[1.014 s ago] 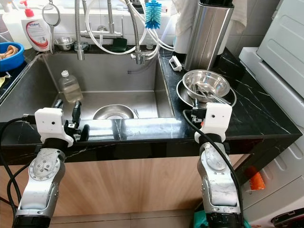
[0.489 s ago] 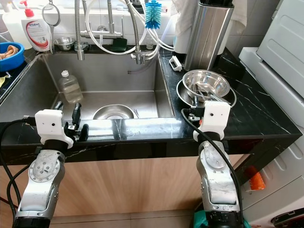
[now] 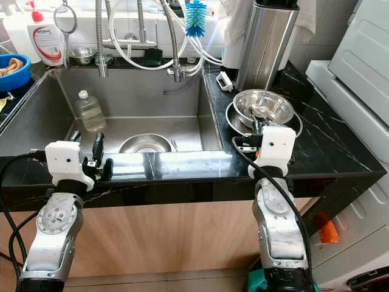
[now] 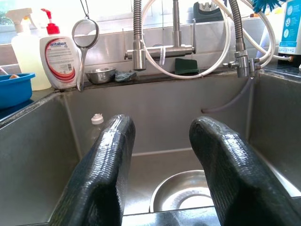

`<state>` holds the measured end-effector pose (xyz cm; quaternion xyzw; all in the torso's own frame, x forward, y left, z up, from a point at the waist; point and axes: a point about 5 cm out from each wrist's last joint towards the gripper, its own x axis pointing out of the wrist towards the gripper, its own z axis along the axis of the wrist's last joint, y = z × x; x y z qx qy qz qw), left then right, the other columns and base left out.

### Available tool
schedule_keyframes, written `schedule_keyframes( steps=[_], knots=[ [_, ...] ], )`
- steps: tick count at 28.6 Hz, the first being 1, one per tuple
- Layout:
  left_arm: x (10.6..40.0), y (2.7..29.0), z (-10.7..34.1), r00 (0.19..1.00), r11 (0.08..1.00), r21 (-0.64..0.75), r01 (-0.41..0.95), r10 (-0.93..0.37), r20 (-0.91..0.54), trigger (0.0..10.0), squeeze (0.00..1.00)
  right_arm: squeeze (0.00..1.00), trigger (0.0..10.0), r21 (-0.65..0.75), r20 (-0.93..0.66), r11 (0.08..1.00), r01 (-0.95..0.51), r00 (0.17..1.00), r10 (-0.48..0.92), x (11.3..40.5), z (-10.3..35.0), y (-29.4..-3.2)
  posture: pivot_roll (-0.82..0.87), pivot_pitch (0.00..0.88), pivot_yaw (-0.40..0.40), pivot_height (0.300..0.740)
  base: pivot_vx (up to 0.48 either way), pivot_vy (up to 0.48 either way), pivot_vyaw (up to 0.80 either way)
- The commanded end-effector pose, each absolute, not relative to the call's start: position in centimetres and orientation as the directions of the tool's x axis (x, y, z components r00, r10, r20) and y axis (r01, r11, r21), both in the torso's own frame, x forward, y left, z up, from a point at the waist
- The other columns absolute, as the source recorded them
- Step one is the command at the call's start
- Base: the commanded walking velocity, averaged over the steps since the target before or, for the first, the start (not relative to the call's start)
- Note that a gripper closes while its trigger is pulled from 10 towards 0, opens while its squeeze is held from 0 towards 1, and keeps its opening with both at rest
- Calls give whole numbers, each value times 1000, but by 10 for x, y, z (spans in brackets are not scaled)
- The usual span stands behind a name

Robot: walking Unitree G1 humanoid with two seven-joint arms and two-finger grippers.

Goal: Kitchen organization

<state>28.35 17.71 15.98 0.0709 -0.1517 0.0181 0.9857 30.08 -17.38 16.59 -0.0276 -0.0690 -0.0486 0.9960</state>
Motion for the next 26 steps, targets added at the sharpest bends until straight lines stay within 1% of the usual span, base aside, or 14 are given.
schedule_keyframes(
  steps=[1,7,11,14,15,16,17,21,26],
  knots=[
    [285,175,157,958,990,133,-46,6,286,10000,0,0,0,-46,150,993,109,983,-101,303,169,-176,-68,0,-41,706,0,0,0],
    [284,176,157,958,990,132,-49,9,287,10000,0,0,0,-37,171,994,100,981,-92,304,174,-172,-67,0,-42,706,0,0,0],
    [284,179,158,958,989,135,-58,17,287,10000,0,0,0,-32,231,997,74,971,-65,305,187,-166,-65,0,-42,706,0,0,0],
    [284,179,158,957,989,135,-59,17,288,10000,0,0,0,-41,245,997,62,968,-50,306,190,-163,-64,2,-41,706,0,0,0],
    [284,179,158,957,989,136,-59,18,288,10000,0,0,3882,-38,255,998,55,966,-43,306,193,-162,-64,2,-40,706,0,0,0],
    [284,179,158,957,989,136,-59,18,288,10000,0,0,3882,-38,255,998,55,966,-43,306,193,-162,-64,2,-40,706,0,0,0],
    [284,179,158,957,989,136,-60,18,288,10000,0,0,10000,-39,266,998,49,963,-37,306,195,-160,-65,2,-40,706,0,0,0],
    [285,180,158,957,989,135,-60,19,289,10000,0,0,10000,-45,292,998,39,956,-24,308,202,-156,-70,3,-39,706,0,0,0],
    [284,178,158,957,989,135,-57,16,289,10000,0,0,10000,-43,278,998,36,960,-22,310,200,-153,-67,4,-40,706,0,0,0]
  ],
)
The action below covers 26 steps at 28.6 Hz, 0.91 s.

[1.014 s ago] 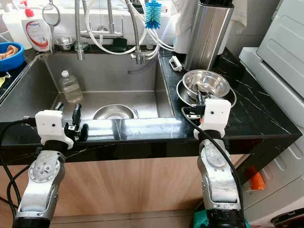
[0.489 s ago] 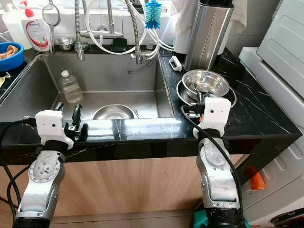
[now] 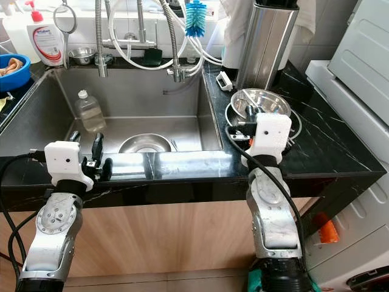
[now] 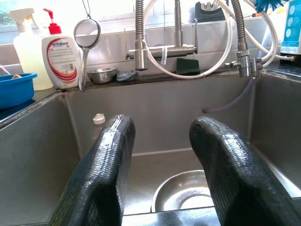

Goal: Kitchen organization

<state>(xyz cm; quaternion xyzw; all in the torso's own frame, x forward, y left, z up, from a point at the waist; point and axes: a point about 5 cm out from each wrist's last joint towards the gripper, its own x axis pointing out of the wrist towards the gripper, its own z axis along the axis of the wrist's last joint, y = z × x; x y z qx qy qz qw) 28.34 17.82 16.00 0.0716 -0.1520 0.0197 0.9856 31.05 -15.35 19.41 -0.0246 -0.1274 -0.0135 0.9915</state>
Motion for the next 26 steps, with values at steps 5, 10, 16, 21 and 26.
schedule_keyframes(
  steps=[5,10,16,21,26],
  knots=[
    [284,178,157,958,989,138,-57,15,286,10000,0,0,10000,-44,242,998,47,970,-35,310,193,-155,-67,8,-40,706,0,0,0],
    [284,178,157,958,989,137,-54,13,286,10000,0,0,10000,-40,238,998,46,971,-35,310,192,-154,-68,8,-39,706,0,0,0],
    [284,178,157,958,989,136,-57,16,287,10000,0,0,10000,-38,280,997,-65,957,73,313,204,-140,-70,7,-39,706,0,0,0],
    [285,177,158,957,989,133,-56,16,289,10000,0,0,10000,-140,191,969,-203,955,227,334,204,-121,-68,9,-39,706,0,0,0],
    [284,177,157,959,989,133,-57,17,284,10000,0,0,10000,-223,21,919,-324,941,337,348,191,-107,-68,5,-38,706,0,0,0]
  ],
)
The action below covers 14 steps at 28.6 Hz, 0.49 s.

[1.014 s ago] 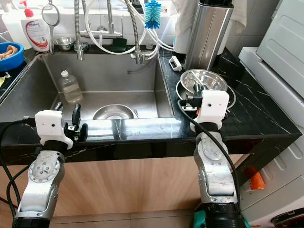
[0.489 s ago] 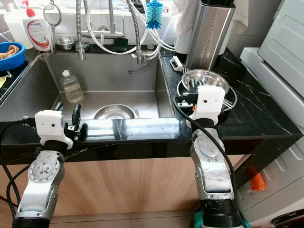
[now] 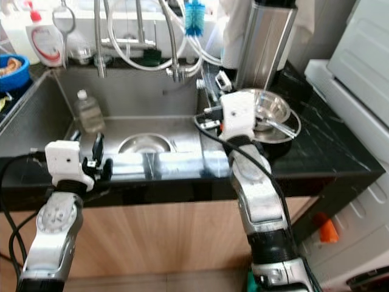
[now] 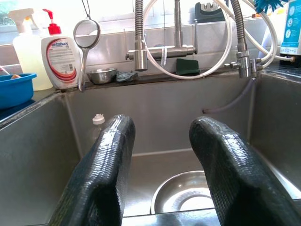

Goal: Kitchen organization

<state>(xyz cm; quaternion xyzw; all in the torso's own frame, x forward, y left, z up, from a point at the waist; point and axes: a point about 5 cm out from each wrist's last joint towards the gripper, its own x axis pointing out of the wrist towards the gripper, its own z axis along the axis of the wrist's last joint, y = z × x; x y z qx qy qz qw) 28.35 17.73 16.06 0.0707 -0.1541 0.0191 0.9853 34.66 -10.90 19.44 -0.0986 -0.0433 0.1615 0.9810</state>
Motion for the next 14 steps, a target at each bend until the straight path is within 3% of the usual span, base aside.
schedule_keyframes(
  steps=[1,14],
  knots=[
    [284,176,157,959,990,133,-55,15,284,10000,0,0,10000,-220,-53,894,-390,920,389,351,179,-102,-61,2,-37,706,0,0,0],
    [286,178,162,955,988,145,-51,6,295,10000,0,0,10000,-197,-119,891,-408,912,392,366,166,-97,-37,0,-15,706,0,0,0]
  ],
)
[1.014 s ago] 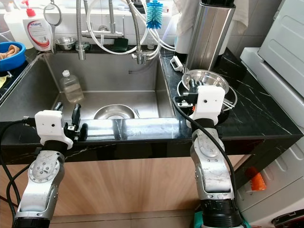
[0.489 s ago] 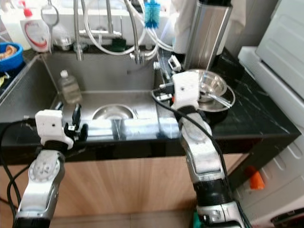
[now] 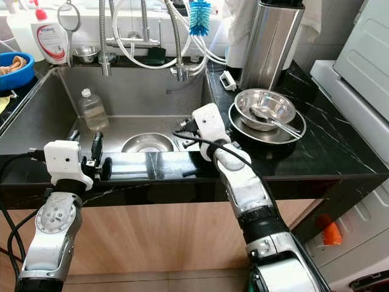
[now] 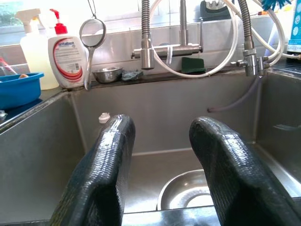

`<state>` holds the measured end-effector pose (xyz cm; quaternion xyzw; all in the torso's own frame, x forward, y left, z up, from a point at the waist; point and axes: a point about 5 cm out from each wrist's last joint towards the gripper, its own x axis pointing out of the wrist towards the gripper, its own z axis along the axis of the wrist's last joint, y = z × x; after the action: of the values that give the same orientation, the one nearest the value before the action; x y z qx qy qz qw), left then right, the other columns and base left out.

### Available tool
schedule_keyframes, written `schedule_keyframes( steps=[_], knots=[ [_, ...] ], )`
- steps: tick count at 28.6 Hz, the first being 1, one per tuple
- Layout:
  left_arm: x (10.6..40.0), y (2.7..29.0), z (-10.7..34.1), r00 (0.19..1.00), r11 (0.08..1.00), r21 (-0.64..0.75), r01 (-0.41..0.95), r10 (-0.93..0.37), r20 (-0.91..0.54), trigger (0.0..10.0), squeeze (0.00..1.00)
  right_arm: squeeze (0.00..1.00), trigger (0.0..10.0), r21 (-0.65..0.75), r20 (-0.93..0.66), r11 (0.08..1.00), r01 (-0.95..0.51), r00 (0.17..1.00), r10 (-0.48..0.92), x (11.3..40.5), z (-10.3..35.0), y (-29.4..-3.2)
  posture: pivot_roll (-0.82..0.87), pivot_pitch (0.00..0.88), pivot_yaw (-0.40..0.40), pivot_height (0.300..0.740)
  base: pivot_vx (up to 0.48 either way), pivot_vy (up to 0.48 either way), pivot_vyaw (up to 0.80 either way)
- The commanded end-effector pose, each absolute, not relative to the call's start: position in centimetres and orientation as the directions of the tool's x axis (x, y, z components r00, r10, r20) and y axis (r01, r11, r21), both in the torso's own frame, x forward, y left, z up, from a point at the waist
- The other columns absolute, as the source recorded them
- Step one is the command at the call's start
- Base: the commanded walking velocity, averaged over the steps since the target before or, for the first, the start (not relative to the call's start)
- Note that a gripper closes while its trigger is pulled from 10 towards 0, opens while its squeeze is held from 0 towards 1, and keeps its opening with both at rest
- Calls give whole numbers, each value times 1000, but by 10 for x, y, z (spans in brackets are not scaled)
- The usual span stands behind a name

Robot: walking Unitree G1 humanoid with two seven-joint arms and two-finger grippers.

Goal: Kitchen organization

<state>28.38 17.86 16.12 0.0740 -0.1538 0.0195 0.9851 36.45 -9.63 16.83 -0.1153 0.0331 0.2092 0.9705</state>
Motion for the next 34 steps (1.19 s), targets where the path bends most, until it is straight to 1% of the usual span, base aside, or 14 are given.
schedule_keyframes(
  steps=[1,4,5,7,8,12,13,14,19,23,30,31,32,34],
  knots=[
    [286,177,162,955,988,145,-50,5,296,10000,0,0,10000,-197,-118,891,-410,912,394,365,165,-97,-37,0,-15,706,0,0,0],
    [285,175,160,957,989,146,-40,-5,291,10000,0,0,10000,-177,-114,897,-405,914,390,363,162,-96,-39,0,-8,706,0,0,0],
    [285,175,160,957,989,146,-38,-6,290,10000,0,839,10000,-179,-116,898,-402,915,387,362,161,-97,-39,0,-7,706,0,0,0],
    [285,175,160,957,989,146,-36,-8,289,10000,0,863,10000,-181,-119,898,-402,915,385,361,158,-96,-40,0,-7,706,0,0,0],
    [285,175,160,957,988,147,-35,-9,289,10000,0,1000,10000,-179,-118,897,-405,913,389,360,157,-96,-39,0,-8,706,0,0,0],
    [286,176,162,956,989,145,-38,-7,295,10000,0,1000,10000,-190,-103,903,-386,922,373,357,156,-98,-38,0,-13,706,0,0,0],
    [286,175,161,956,989,145,-38,-7,294,10000,0,659,10000,-192,-98,905,-379,925,367,356,156,-99,-38,0,-13,706,0,0,0],
    [286,175,161,956,989,145,-36,-8,294,10000,0,0,10000,-195,-89,909,-369,929,358,356,156,-101,-40,0,-14,706,0,0,0],
    [286,173,161,956,989,141,-31,-12,294,10000,0,0,10000,-193,21,956,-222,973,230,354,168,-118,-39,0,-15,706,0,0,0],
    [287,175,161,956,989,143,-35,-9,293,10000,0,0,10000,-163,176,986,-22,983,51,345,190,-142,-45,0,-12,706,0,0,0],
    [287,171,159,958,990,139,-21,-20,286,10000,0,0,10000,-164,263,983,79,964,-34,324,195,-162,-62,0,-8,706,0,0,0],
    [288,170,159,958,990,138,-18,-22,285,10000,0,843,10000,-154,275,984,92,960,-46,320,195,-165,-64,0,-8,706,0,0,0],
    [289,170,159,958,990,137,-17,-23,286,10000,0,1000,10000,-146,285,984,103,957,-58,316,195,-168,-64,0,-8,706,0,0,0],
    [289,169,160,958,991,135,-16,-23,286,10000,0,1000,10000,-136,306,981,135,948,-88,310,196,-173,-66,0,-7,706,0,0,0]
  ],
)
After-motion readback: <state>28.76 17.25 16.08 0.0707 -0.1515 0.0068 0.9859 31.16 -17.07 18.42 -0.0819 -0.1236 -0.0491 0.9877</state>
